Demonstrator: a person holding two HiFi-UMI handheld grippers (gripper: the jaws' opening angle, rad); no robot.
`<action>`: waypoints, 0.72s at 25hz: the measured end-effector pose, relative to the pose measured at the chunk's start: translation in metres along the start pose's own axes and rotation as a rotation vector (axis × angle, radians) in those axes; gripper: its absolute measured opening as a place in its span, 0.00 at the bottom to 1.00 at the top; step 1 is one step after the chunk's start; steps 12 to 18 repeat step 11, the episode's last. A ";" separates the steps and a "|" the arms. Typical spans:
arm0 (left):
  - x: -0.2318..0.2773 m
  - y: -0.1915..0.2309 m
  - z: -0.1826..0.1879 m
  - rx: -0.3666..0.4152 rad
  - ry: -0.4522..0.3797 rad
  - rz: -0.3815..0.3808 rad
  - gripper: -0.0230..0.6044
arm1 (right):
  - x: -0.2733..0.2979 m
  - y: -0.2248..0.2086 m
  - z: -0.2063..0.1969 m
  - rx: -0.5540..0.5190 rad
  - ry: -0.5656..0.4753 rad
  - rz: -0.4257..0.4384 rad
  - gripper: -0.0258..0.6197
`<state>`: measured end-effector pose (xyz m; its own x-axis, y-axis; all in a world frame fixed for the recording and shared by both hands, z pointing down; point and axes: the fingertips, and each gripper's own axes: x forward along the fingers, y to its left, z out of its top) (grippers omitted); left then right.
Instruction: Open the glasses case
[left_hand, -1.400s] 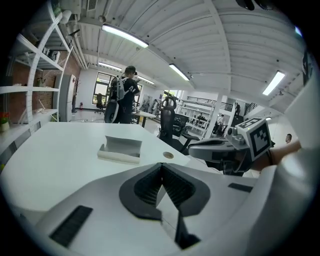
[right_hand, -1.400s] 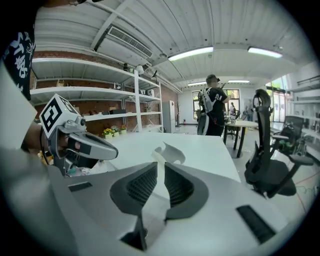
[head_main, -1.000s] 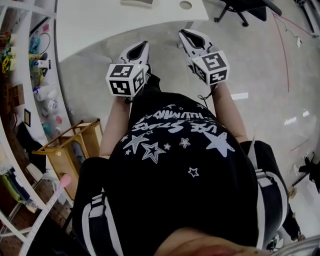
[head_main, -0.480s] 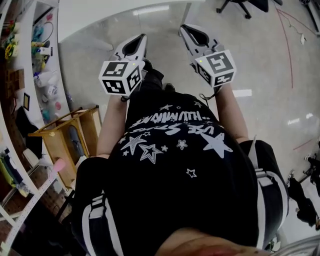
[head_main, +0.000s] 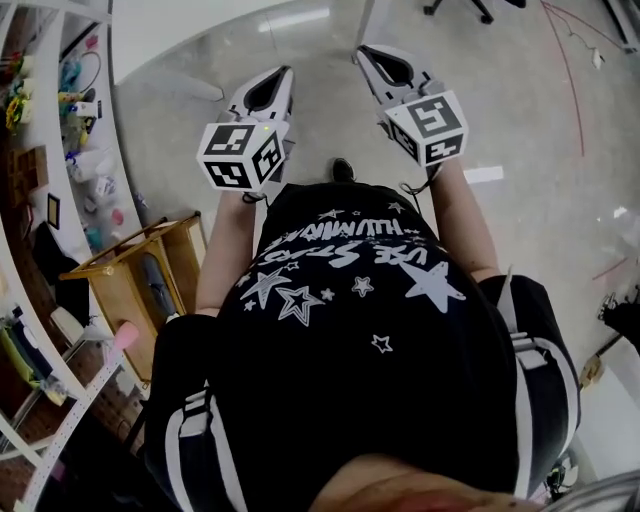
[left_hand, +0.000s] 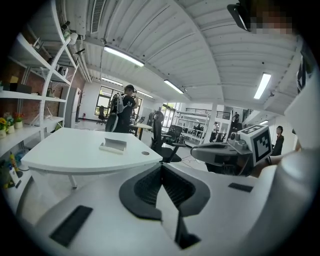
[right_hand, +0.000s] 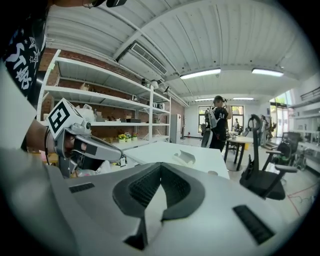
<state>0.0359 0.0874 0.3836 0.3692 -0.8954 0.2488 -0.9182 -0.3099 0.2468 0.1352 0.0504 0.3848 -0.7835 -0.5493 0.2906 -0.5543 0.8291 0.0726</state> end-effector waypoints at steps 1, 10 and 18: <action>-0.006 0.000 -0.003 -0.006 0.001 -0.004 0.06 | -0.002 0.006 0.000 0.002 0.004 -0.006 0.05; -0.081 0.011 -0.016 -0.038 -0.014 -0.009 0.06 | -0.016 0.074 0.001 0.021 0.030 -0.037 0.05; -0.090 0.013 -0.017 -0.037 -0.017 -0.009 0.06 | -0.017 0.084 0.002 0.022 0.032 -0.036 0.05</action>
